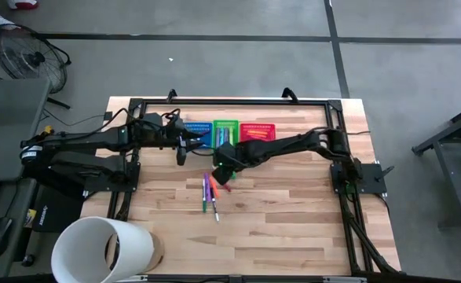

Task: Pick & Place Markers
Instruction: Put the green highlighter into the green bin

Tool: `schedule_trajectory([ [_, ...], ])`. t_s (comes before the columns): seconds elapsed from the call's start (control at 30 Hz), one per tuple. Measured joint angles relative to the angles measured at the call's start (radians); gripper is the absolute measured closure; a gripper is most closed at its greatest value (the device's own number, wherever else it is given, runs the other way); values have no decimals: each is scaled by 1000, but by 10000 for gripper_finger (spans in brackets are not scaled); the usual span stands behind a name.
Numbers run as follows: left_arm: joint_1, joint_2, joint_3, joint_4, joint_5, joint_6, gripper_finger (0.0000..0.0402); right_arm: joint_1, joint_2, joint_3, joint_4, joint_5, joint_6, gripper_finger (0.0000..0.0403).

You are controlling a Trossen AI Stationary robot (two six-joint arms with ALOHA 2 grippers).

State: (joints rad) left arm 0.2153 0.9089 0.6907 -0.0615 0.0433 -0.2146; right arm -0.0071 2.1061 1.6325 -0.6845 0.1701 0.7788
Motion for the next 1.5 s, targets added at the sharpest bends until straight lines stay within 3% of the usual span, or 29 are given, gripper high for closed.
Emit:
schedule_trajectory([
  [0.57, 0, -31, 1, -72, 10, -26, 257, -7, 95, 1, 30, 105, 32, 208],
  [0.9, 0, -31, 1, -74, 21, -26, 257, -4, 135, -6, 50, 74, 34, 212],
  [1.03, 0, -31, 1, -75, 21, -30, 257, -2, 136, -7, 18, 38, 53, 244],
  [1.3, 0, -31, 1, -84, 27, -45, 257, 27, 137, -7, -43, -40, 67, 346],
  [1.5, 0, -31, 1, -107, 27, -53, 257, 40, 137, -8, -83, -129, 68, 352],
])
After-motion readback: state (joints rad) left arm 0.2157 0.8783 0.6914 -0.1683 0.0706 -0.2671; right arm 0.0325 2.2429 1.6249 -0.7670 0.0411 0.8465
